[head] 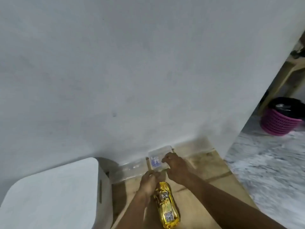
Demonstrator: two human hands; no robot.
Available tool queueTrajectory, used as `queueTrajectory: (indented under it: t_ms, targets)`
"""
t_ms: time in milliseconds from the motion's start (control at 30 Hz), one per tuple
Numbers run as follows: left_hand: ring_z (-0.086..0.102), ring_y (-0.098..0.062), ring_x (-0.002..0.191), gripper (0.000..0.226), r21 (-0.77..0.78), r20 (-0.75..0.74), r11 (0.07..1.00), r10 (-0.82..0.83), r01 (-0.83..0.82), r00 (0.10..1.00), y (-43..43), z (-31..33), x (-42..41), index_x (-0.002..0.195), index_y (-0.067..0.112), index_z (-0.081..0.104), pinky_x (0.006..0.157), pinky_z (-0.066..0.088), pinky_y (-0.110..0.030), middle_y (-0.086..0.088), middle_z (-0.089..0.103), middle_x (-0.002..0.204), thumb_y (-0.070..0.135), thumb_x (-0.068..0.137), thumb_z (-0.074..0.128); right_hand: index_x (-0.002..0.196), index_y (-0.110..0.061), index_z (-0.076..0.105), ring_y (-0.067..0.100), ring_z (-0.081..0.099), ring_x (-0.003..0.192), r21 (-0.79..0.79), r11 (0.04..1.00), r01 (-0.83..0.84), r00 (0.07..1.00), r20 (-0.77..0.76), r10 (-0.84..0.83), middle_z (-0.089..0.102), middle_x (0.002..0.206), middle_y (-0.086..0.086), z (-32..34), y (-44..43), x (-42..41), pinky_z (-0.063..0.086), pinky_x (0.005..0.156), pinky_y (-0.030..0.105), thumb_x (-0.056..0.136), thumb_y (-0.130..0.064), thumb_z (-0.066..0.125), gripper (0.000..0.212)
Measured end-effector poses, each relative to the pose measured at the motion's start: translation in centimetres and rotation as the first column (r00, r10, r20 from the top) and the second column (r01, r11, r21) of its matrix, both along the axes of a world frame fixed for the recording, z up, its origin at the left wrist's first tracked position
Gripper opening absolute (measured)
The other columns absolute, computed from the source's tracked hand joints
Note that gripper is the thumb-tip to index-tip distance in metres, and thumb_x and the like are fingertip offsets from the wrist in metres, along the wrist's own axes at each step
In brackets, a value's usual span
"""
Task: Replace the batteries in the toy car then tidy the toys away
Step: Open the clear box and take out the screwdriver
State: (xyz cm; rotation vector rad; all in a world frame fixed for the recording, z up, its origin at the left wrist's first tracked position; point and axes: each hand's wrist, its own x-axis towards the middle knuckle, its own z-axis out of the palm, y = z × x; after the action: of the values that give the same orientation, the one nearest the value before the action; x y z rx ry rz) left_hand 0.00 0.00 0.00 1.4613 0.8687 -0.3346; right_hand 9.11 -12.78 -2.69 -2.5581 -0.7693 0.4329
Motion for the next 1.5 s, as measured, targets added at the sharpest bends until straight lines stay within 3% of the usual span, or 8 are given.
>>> queueTrajectory:
  t_ms: [133,200,367,767,1100,1300,1400,1500]
  targets:
    - [0.072,-0.026,0.093,0.037,0.039,-0.028,0.993,0.113,-0.112,0.993,0.2,-3.5,1.9,0.115,0.020,0.069,0.083,0.060,-0.042,-0.007,0.076,0.108,0.033,0.081,0.063,0.130,-0.017,0.062,0.027,0.044,0.137,-0.071,0.991,-0.116,0.985,0.119,0.124,0.053,0.140,0.009,-1.9,0.8,1.8,0.025,0.119,0.042,0.073,-0.016,0.074,0.058]
    - [0.074,-0.027,0.094,0.044,0.058,-0.032,0.986,0.161,-0.159,0.987,0.4,-4.4,2.3,0.117,0.020,0.070,0.087,0.061,-0.044,-0.007,0.077,0.106,0.031,0.075,0.064,0.123,-0.016,0.065,0.029,0.051,0.129,-0.075,0.990,-0.118,0.977,0.168,0.129,0.059,0.131,0.009,-2.8,1.1,2.0,0.031,0.118,0.047,0.069,-0.018,0.076,0.055]
    - [0.073,-0.024,0.096,0.020,0.049,0.007,0.972,0.231,-0.231,0.973,-0.3,-2.7,3.7,0.111,0.021,0.071,0.093,0.059,-0.042,-0.005,0.077,0.104,0.019,0.095,0.060,0.104,-0.021,0.068,0.027,0.065,0.102,-0.192,0.975,-0.110,0.956,0.246,0.156,0.067,0.104,0.005,-3.2,2.2,2.4,0.050,0.100,0.050,0.062,-0.029,0.085,0.046]
    - [0.074,-0.021,0.096,0.028,0.048,0.055,0.974,0.218,-0.220,0.974,-0.3,-4.4,3.8,0.118,0.027,0.070,0.094,0.058,-0.046,0.000,0.077,0.106,0.032,0.092,0.060,0.116,-0.019,0.059,0.033,0.058,0.111,-0.273,0.957,-0.099,0.939,0.294,0.181,0.062,0.116,0.009,-4.2,3.3,1.9,0.050,0.097,0.052,0.068,-0.028,0.079,0.053]
    - [0.068,-0.016,0.096,0.025,-0.015,0.098,0.973,0.229,-0.228,0.969,0.6,-5.2,3.5,0.124,0.021,0.061,0.075,0.054,-0.027,-0.003,0.070,0.111,0.022,0.100,0.057,0.084,-0.011,0.072,0.024,0.068,0.083,-0.024,0.972,-0.233,0.864,0.454,0.218,0.071,0.088,0.005,-3.0,0.9,3.2,0.058,0.067,0.032,0.064,-0.018,0.082,0.024]
    - [0.063,-0.025,0.108,0.043,0.030,-0.009,0.985,0.169,-0.168,0.986,0.9,-5.1,4.1,0.131,0.021,0.058,0.102,0.051,-0.044,-0.008,0.064,0.127,0.050,0.100,0.048,0.088,-0.015,0.073,0.018,0.063,0.077,0.156,0.974,-0.165,0.820,0.571,0.047,0.071,0.082,-0.001,-1.6,0.8,4.5,0.044,0.077,0.033,0.080,-0.020,0.077,0.010]
    - [0.063,-0.028,0.108,0.054,-0.046,-0.047,0.986,0.160,-0.162,0.986,1.5,-4.9,4.9,0.115,0.024,0.062,0.103,0.049,-0.047,-0.008,0.066,0.122,0.070,0.092,0.043,0.100,-0.014,0.067,0.016,0.065,0.071,0.350,0.936,0.033,0.919,0.357,-0.166,0.072,0.082,-0.001,-1.1,0.9,3.8,0.045,0.067,0.025,0.084,-0.018,0.077,0.019]
    - [0.057,-0.018,0.088,0.049,-0.163,-0.057,0.975,0.146,-0.154,0.988,2.2,-4.2,5.3,0.090,0.027,0.059,0.076,0.048,-0.032,-0.003,0.061,0.096,0.072,0.094,0.039,0.092,-0.015,0.059,0.017,0.065,0.075,0.388,0.916,0.099,0.964,0.189,-0.185,0.069,0.092,0.000,-1.9,1.0,2.7,0.049,0.061,0.025,0.089,-0.024,0.072,0.017]
